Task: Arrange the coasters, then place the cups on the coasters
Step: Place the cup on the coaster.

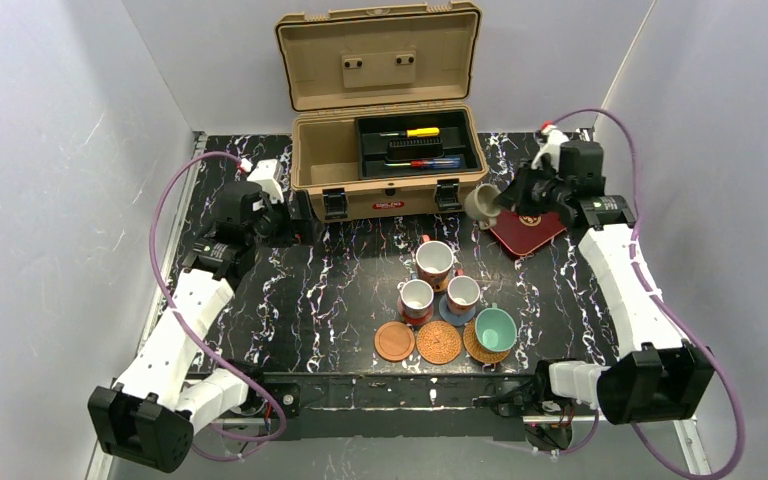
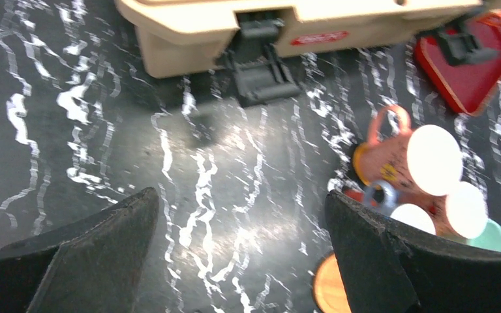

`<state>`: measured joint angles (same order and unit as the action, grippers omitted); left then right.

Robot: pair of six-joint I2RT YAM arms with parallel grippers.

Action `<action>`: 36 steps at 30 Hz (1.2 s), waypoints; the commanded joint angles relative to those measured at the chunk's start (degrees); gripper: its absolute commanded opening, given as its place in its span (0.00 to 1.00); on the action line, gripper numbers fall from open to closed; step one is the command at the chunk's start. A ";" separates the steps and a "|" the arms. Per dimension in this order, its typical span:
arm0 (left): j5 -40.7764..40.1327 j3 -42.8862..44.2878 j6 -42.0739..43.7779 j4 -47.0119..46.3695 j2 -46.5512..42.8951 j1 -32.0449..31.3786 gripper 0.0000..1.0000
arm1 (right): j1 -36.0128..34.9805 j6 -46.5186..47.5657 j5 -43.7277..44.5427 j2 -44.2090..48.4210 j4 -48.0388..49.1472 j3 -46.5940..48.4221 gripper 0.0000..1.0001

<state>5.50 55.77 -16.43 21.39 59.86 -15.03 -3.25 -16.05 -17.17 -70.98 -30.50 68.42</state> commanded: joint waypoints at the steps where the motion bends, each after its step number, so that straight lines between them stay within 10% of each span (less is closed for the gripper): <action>1: 10.80 5.04 -5.18 7.17 -2.49 -1.22 0.96 | -8.23 5.76 -4.57 2.34 -2.74 4.01 0.01; 11: 25.62 10.74 -17.35 8.50 -2.33 -8.93 0.95 | -24.53 15.80 -0.78 2.83 -12.85 6.42 0.01; 36: 7.28 10.14 -16.03 5.51 6.99 -29.29 0.72 | -49.40 13.33 10.09 -3.87 -16.41 12.92 0.01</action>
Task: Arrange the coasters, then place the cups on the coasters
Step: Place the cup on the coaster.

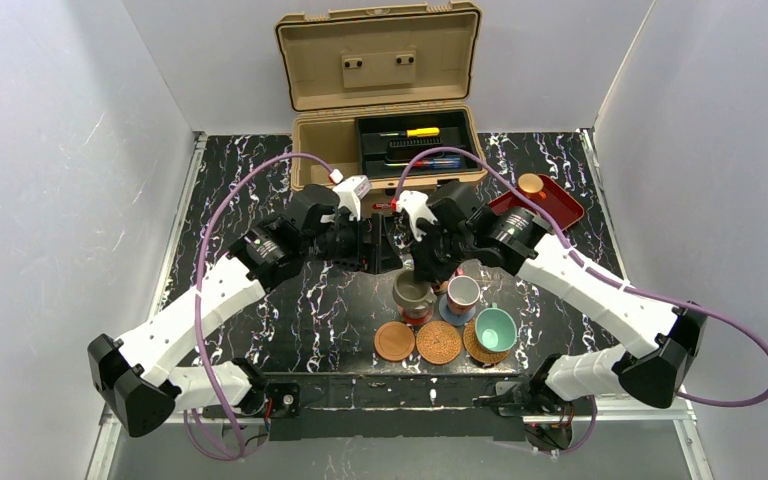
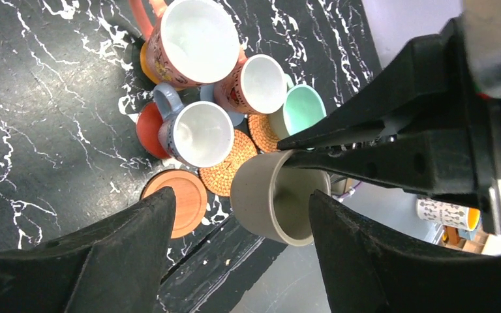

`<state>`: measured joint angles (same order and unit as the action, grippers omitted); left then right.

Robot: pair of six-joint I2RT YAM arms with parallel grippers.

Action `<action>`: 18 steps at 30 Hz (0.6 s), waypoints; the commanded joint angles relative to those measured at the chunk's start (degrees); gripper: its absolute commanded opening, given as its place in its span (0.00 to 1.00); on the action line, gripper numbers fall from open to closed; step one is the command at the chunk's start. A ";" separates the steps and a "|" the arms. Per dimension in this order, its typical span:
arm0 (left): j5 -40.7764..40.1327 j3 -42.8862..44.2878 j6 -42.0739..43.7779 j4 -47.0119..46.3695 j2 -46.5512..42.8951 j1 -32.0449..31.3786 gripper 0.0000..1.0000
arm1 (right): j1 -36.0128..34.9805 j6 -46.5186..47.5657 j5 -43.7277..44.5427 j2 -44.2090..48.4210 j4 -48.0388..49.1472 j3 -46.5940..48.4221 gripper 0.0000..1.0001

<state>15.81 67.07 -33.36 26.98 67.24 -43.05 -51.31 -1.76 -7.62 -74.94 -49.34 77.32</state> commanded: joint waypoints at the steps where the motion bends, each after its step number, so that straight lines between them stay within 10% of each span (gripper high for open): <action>1: -3.33 -1.41 1.12 -0.09 -0.49 -1.56 0.69 | -1.48 -1.03 0.59 -0.01 2.49 4.28 0.01; 18: -11.20 -2.84 1.62 1.85 1.79 -6.70 0.42 | -2.30 -2.81 0.77 0.24 6.76 2.92 0.01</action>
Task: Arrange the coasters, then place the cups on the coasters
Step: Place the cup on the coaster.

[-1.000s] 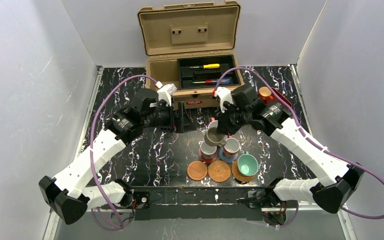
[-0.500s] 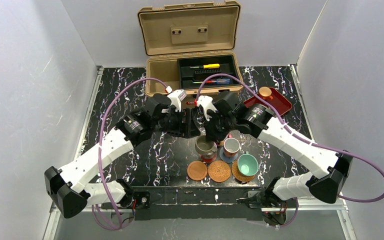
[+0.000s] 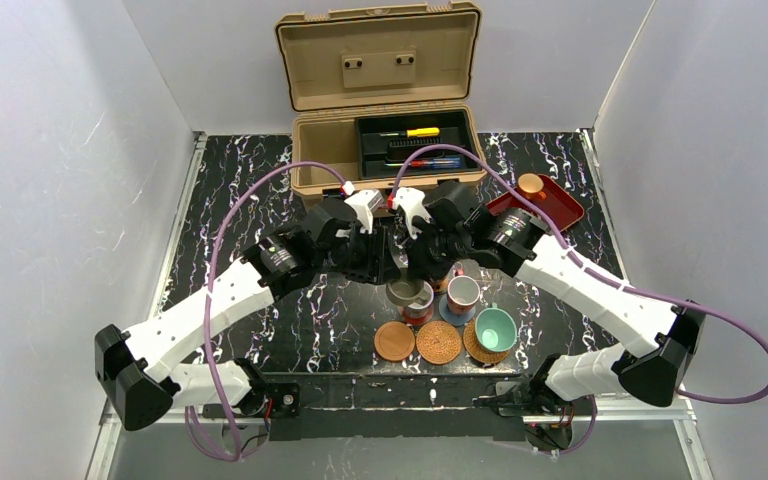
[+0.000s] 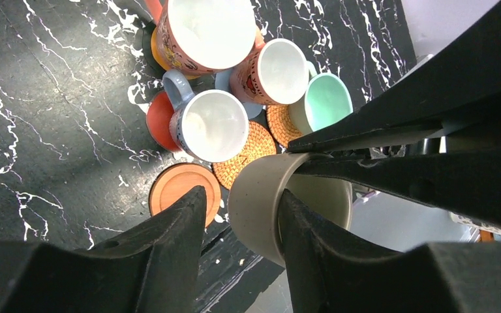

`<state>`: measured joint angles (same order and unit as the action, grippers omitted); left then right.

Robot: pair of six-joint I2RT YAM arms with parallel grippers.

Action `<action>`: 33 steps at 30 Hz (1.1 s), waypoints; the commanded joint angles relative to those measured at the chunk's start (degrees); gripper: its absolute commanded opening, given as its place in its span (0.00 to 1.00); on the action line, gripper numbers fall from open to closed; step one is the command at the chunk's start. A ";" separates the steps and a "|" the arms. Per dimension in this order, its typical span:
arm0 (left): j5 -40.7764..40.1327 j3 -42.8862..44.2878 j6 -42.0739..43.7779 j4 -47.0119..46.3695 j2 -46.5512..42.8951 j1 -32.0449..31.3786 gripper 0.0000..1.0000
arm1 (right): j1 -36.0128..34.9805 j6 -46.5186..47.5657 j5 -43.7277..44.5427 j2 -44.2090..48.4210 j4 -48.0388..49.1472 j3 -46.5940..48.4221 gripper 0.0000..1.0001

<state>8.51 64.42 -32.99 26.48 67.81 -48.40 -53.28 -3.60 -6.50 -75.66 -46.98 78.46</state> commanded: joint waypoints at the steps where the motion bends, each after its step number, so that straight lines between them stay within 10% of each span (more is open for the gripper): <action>1: -4.57 -0.21 1.26 2.76 1.43 -1.56 0.41 | -0.34 -0.97 -0.44 0.95 4.55 1.71 0.01; 15: -13.05 1.73 1.53 6.12 1.69 -4.42 0.00 | -0.60 -5.62 1.22 0.82 10.33 -1.70 0.01; 26: -23.82 4.26 -1.61 14.03 -1.56 -4.42 0.00 | -0.69 -12.49 10.05 3.65 15.22 -2.71 0.58; 33: -32.35 3.00 -7.77 15.10 -5.00 -4.49 0.00 | -0.69 -30.13 20.11 9.73 21.36 -8.28 0.64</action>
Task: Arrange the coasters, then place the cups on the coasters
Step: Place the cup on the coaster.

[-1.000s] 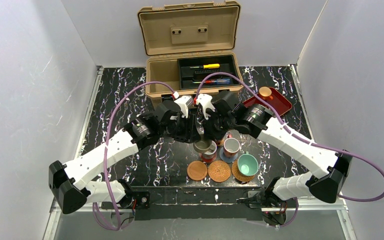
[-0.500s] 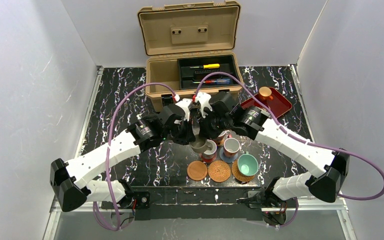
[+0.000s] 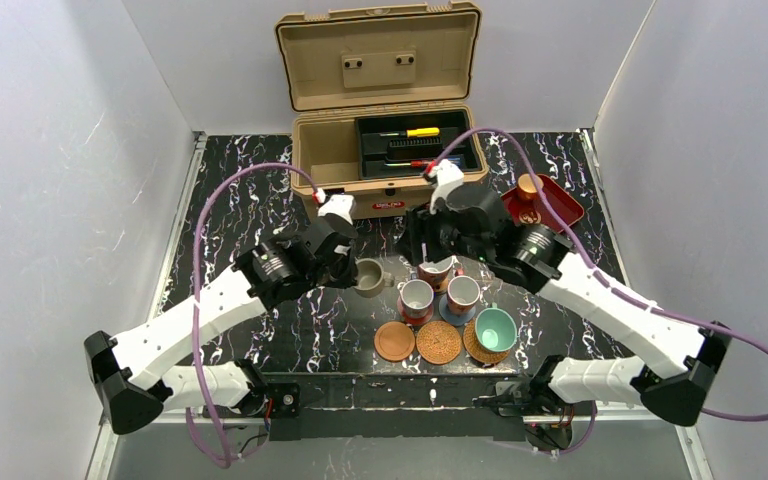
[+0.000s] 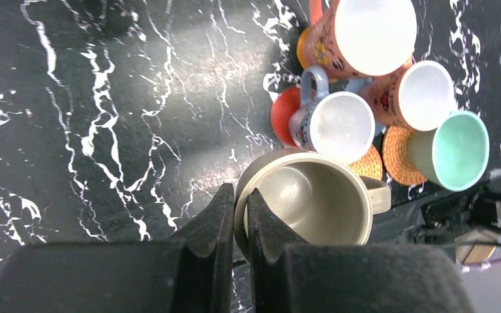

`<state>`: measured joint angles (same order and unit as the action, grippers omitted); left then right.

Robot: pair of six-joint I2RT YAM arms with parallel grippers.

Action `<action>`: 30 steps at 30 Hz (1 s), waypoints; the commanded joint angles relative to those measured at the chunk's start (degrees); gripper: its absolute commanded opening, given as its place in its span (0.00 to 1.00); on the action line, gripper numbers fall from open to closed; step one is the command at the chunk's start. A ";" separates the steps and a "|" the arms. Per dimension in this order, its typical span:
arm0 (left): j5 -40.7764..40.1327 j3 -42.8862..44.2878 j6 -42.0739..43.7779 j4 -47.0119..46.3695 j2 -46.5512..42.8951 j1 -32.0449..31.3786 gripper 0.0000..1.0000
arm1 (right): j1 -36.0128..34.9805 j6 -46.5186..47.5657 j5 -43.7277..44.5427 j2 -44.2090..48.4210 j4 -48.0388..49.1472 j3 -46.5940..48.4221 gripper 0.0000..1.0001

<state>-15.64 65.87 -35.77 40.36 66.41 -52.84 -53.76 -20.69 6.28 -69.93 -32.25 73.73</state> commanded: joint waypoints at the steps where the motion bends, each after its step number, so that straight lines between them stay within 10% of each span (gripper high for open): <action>1: -9.90 1.11 -6.60 1.32 -4.09 0.01 0.00 | -0.21 -15.76 6.97 4.46 8.67 -5.06 0.62; 23: -18.96 -1.08 -18.46 2.37 -4.98 -0.03 0.00 | -12.07 -29.11 16.74 -3.34 21.96 -9.21 0.62; 30: -20.71 -1.72 -19.95 2.36 -6.09 -0.07 0.00 | -13.22 -30.07 24.30 -9.72 15.85 -3.24 0.48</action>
<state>-32.47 64.27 -53.28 43.00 61.69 -52.77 -66.39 -49.95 23.31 -77.36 -13.78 65.82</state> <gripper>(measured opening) 0.054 0.529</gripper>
